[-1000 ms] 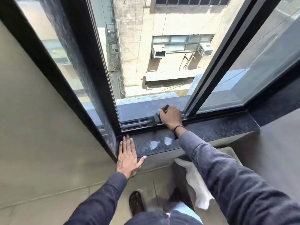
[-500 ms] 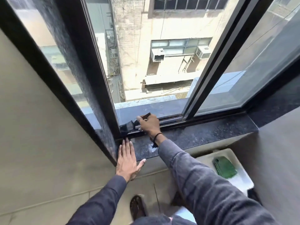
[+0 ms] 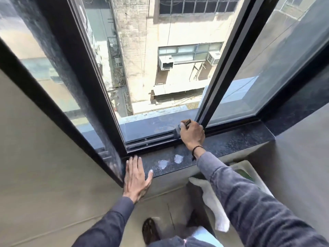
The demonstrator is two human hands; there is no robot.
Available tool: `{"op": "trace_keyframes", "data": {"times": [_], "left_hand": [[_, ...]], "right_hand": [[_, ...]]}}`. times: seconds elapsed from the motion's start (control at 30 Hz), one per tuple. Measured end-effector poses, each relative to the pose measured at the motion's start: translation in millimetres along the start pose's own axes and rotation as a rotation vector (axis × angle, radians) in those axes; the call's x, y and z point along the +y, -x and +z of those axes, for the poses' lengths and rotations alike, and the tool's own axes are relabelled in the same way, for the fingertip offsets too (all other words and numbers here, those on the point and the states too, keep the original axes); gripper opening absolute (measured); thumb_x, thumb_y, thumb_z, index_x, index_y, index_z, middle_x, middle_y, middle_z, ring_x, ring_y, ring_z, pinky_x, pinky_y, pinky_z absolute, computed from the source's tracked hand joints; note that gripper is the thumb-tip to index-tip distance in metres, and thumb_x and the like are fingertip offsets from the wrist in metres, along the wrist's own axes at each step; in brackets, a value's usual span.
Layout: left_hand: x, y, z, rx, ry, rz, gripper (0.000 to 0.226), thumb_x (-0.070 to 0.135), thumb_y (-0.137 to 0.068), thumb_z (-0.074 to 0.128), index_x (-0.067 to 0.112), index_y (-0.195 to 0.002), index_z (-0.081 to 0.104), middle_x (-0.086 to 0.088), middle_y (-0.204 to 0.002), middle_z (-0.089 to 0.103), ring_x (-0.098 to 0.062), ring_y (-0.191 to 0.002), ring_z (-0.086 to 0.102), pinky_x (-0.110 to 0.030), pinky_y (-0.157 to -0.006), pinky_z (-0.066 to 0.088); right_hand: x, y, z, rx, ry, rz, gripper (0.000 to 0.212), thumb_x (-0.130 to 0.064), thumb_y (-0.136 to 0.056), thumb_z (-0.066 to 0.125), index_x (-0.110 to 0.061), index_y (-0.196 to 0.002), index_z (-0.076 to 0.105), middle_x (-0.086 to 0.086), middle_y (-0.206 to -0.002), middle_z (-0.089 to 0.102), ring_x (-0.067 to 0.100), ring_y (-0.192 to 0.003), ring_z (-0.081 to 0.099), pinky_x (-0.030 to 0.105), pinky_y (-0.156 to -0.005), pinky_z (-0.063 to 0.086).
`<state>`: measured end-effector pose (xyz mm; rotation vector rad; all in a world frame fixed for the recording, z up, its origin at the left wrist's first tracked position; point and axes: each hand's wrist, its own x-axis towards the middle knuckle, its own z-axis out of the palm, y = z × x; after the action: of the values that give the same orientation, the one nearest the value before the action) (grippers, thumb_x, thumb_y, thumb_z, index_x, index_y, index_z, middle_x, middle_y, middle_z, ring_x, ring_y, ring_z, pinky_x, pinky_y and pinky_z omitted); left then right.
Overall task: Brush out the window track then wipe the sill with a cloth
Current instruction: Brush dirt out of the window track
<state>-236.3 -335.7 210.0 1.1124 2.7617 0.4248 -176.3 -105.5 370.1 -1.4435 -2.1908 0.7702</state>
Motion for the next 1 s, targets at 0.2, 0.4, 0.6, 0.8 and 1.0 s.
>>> {"op": "trace_keyframes", "data": {"times": [0.2,0.4,0.6,0.8,1.0], "left_hand": [[100,-76,-45,-0.119,1.193,-0.371,0.055,0.047,-0.101,0.049,0.007,-0.139,0.045,-0.016,-0.12,0.066,-0.029,-0.09,0.069,-0.035,-0.077,0.051],[219,-123,-12,-0.236,1.288,-0.444,0.028,0.012,-0.085,0.079,-0.001,-0.108,0.069,-0.019,-0.098,0.074,-0.025,-0.074,0.07,-0.028,-0.058,0.061],[325,-145,35,-0.238,0.878,-0.373,0.025,0.031,-0.076,0.084,0.018,-0.097,0.078,-0.005,-0.096,0.079,-0.018,-0.091,0.071,-0.027,-0.089,0.052],[374,-169,66,-0.221,0.58,-0.301,0.033,0.037,-0.081,0.077,0.016,-0.107,0.074,-0.01,-0.111,0.074,-0.028,-0.106,0.068,-0.034,-0.092,0.053],[399,-160,62,-0.082,0.366,-0.159,0.025,0.036,-0.089,0.07,0.018,-0.106,0.064,-0.007,-0.117,0.052,-0.031,-0.095,0.065,-0.042,-0.08,0.056]], "right_hand": [[54,-41,-16,-0.2,-0.326,0.23,0.054,-0.061,-0.06,0.075,-0.013,-0.083,0.075,0.002,-0.082,0.078,0.024,-0.077,0.073,0.045,-0.075,0.063],[150,-72,-81,-0.089,-0.526,0.519,0.034,-0.028,-0.063,0.093,-0.014,-0.067,0.063,0.006,-0.059,0.066,0.011,-0.042,0.062,0.017,-0.03,0.034],[249,-137,-115,-0.031,-0.597,0.71,0.042,-0.012,-0.054,0.097,-0.004,-0.075,0.061,0.019,-0.067,0.071,0.017,-0.041,0.066,0.025,-0.039,0.054],[343,-213,-79,-0.101,-0.454,0.695,0.056,-0.052,-0.027,0.089,-0.007,-0.052,0.068,0.007,-0.051,0.072,0.021,-0.058,0.075,0.044,-0.074,0.063],[322,-188,-130,-0.121,-0.594,0.681,0.023,-0.013,-0.075,0.082,-0.003,-0.064,0.065,0.015,-0.06,0.068,0.013,-0.04,0.063,0.025,-0.046,0.057]]}}
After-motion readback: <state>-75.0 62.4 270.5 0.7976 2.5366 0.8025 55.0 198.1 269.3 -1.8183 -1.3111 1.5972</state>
